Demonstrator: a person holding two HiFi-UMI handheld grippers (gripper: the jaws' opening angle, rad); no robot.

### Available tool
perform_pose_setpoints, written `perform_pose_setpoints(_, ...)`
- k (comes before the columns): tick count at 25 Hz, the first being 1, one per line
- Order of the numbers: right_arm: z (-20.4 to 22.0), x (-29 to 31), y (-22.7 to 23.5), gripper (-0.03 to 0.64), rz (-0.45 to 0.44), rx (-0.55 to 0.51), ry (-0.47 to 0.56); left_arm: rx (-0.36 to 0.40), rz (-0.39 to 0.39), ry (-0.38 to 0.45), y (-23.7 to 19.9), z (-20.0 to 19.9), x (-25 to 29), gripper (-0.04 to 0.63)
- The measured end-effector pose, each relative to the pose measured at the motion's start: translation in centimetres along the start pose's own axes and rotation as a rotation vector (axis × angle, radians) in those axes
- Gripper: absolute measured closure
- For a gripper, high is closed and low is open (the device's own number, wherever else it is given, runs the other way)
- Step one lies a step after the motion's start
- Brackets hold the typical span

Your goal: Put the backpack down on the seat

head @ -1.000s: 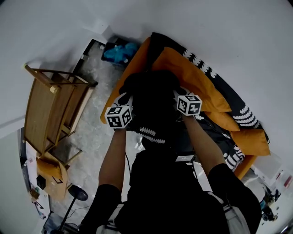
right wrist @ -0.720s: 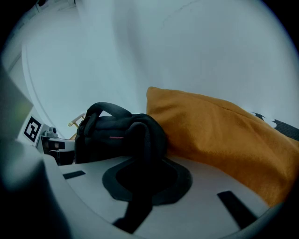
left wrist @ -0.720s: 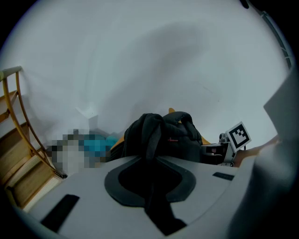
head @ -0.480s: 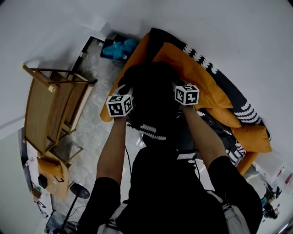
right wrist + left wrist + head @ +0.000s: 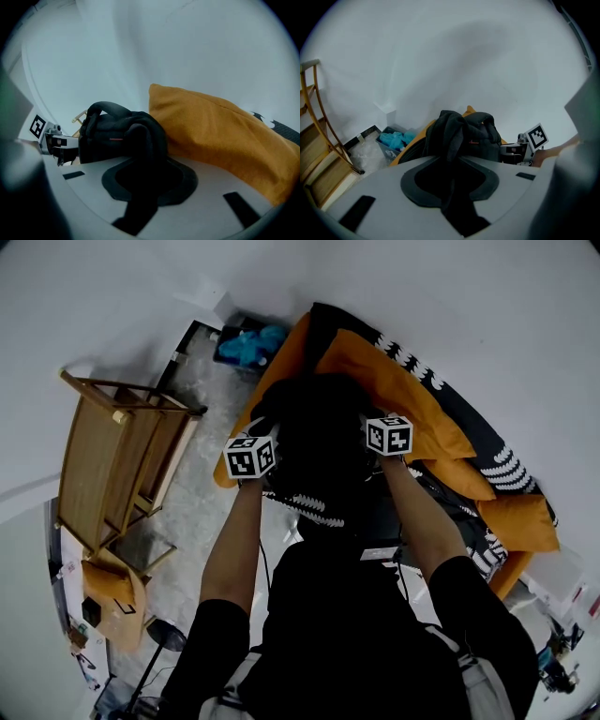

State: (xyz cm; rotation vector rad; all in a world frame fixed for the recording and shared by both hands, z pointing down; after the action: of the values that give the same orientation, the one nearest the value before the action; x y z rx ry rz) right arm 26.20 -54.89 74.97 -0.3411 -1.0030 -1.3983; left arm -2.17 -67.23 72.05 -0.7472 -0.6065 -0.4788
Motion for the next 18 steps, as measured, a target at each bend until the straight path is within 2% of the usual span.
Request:
perform_pose_setpoints(3, 0.7, -1.5, 0.2, 0.522, 0.01, 0.006, -0.007, 0.026, -0.012, -0.024, 0.2, 0.3, -1.4, 0.472)
perform_pose_setpoints(6, 1.3, -3.2, 0.2, 0.517, 0.029, 0.013, 0.007, 0.043, -0.038, -0.033, 0.3, 0.8, -3.0, 0.471)
perform_pose_setpoints(11, 2.2, -7.0, 0.2, 0.505, 0.072, 0.037, 0.044, 0.025, -0.087, -0.022, 0.3, 2.6, -6.7, 0.469)
perform_pose_setpoints(14, 2.9, -10.3, 0.1, 0.513, 0.085, 0.043, 0.089, 0.025, -0.074, 0.015, 1.3, 3.6, -9.2, 0.471)
perform_pose_setpoints(18, 3.6, -15.0, -1.3, 0.534, 0.095, 0.043, 0.172, 0.019, -0.03, 0.116, 3.3, 3.9, -13.0, 0.483)
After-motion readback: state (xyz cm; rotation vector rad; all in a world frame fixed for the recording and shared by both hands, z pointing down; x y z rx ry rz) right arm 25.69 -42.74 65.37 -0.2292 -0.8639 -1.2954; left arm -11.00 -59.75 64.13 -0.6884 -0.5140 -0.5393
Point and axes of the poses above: the fingertips, and each gripper's own axes: x forward along the fingers, y to its right, z out of its underside, the point moved 10 cm from there along -x, backward along the fingers, and after that the axes turned 3 degrees about z, right-handed, at the moved point
